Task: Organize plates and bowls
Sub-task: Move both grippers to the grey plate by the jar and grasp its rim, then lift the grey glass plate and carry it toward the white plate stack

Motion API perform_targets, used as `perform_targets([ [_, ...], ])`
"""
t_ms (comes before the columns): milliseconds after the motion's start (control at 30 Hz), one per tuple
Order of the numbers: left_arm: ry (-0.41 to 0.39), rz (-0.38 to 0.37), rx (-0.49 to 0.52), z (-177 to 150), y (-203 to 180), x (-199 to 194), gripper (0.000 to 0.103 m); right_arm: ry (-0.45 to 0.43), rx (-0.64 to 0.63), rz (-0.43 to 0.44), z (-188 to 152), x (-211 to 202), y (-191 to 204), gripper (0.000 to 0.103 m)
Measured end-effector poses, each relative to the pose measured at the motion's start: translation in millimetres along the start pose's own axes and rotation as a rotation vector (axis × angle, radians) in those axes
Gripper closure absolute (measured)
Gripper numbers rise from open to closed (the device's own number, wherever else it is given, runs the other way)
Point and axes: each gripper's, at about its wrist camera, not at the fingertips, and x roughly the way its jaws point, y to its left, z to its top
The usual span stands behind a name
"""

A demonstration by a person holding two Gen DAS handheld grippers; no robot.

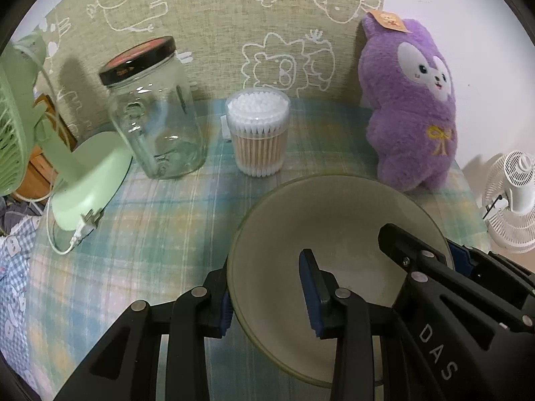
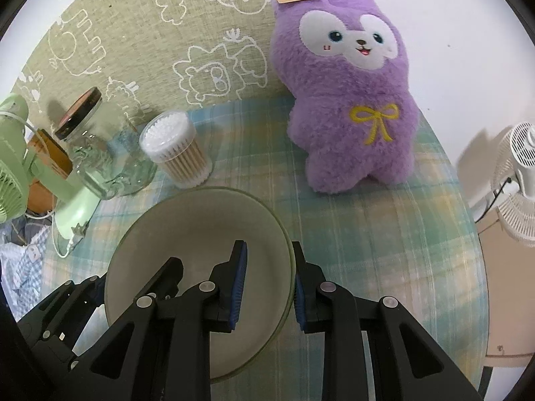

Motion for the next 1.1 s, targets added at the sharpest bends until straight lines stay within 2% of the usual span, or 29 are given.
perform_targets([
  [400, 0.019, -0.022, 0.03, -36.8, 3.3, -43.5, 0.068, 0.011, 0.029, -0.015, -40.7, -44.6, 11.3, 0.075],
  [667, -0.025, -0.032, 0.062, -50.9, 2.9, -85.1, 0.068, -0.026, 0.052, -0.02, -60.0, -89.4, 24.2, 0.075],
  [1100, -0.089, -0.061, 0.059, -67.5, 17.0, -161.8, 0.069, -0.097, 0.064, -0.037, -82.7, -169.1, 42.6, 0.075],
])
